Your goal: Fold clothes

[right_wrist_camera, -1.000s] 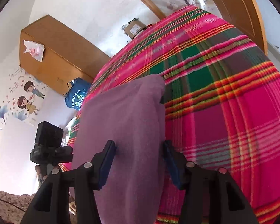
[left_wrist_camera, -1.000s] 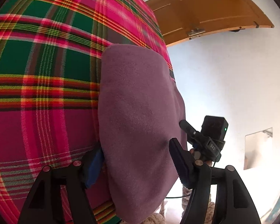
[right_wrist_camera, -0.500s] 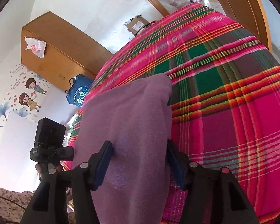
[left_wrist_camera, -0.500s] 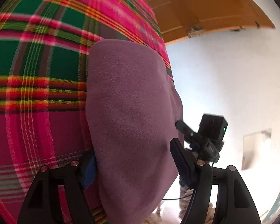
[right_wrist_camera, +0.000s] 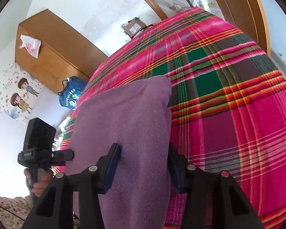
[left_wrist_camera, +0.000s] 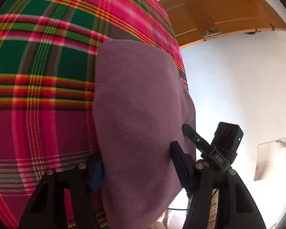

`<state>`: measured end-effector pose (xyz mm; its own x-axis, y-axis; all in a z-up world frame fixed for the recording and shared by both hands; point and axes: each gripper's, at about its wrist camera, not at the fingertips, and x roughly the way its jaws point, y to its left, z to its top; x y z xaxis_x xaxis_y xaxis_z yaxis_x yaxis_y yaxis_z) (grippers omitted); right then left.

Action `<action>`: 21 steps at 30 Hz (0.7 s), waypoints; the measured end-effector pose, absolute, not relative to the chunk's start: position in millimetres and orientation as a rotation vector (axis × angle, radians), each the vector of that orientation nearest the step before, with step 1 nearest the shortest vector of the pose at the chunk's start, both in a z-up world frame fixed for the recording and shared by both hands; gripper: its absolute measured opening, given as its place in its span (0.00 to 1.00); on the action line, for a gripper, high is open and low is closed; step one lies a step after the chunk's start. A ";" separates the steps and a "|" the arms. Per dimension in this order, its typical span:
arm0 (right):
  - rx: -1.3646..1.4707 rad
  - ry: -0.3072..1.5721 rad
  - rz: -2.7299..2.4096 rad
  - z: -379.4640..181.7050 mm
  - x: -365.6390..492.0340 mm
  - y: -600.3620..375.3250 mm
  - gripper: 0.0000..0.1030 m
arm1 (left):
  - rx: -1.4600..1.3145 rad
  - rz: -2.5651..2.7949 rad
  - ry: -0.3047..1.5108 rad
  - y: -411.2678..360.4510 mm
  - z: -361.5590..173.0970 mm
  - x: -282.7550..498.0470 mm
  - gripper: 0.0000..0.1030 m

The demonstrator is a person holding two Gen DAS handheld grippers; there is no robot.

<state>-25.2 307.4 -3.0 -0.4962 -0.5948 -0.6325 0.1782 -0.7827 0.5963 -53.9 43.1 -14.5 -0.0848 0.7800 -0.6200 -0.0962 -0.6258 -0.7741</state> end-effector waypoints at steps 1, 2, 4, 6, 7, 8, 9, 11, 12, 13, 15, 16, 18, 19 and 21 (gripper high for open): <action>1.228 -0.632 -2.298 -2.6 -24.8 305.5 0.43 | -1.571 1.778 -0.762 42.9 -15.4 -53.5 0.55; 1.233 -0.621 -2.308 -2.1 -24.4 303.7 0.41 | -1.582 1.778 -0.770 42.6 -16.2 -53.1 0.53; 1.240 -0.600 -2.325 -1.1 -23.5 299.9 0.38 | -1.595 1.784 -0.774 42.4 -16.3 -53.1 0.50; 1.240 -0.588 -2.338 0.0 -22.3 296.7 0.36 | -1.604 1.775 -0.788 40.4 -16.4 -54.1 0.44; 1.240 -0.585 -2.343 0.5 -21.5 295.6 0.34 | -1.608 1.769 -0.794 39.5 -16.4 -54.6 0.43; 1.240 -0.585 -2.347 0.7 -20.9 295.8 0.32 | -1.611 1.766 -0.794 39.6 -15.4 -55.3 0.42; 1.236 -0.586 -2.355 1.8 -19.9 295.7 0.31 | -1.613 1.767 -0.790 41.0 -14.0 -56.3 0.42; 1.226 -0.600 -2.360 4.8 -18.3 295.7 0.28 | -1.617 1.772 -0.780 44.6 -11.3 -58.6 0.40; 1.221 -0.604 -2.366 6.6 -16.9 295.4 0.27 | -1.616 1.775 -0.777 45.0 -10.2 -59.2 0.39; 1.218 -0.604 -2.370 7.8 -16.0 294.6 0.26 | -1.613 1.775 -0.777 44.5 -9.1 -59.3 0.39; 1.209 -0.603 -2.378 11.2 -13.8 293.9 0.25 | -1.607 1.779 -0.766 43.7 -7.2 -59.4 0.37; 1.206 -0.602 -2.383 13.2 -13.1 292.8 0.25 | -1.606 1.778 -0.765 42.9 -6.2 -59.5 0.37; 1.192 -0.601 -2.390 17.7 -11.1 290.7 0.24 | -1.602 1.777 -0.763 40.5 -4.0 -60.1 0.37; 1.185 -0.598 -2.395 20.2 -9.8 289.6 0.24 | -1.598 1.779 -0.759 39.4 -2.1 -60.7 0.36; 1.174 -0.597 -2.398 24.8 -8.4 286.2 0.24 | -1.589 1.787 -0.754 36.6 2.3 -62.0 0.36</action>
<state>-8.4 286.2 24.8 -0.5656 -0.5256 -0.6355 0.1662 -0.8274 0.5364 -62.0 36.6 2.3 -0.0802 0.7664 -0.6373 -0.0787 -0.6422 -0.7625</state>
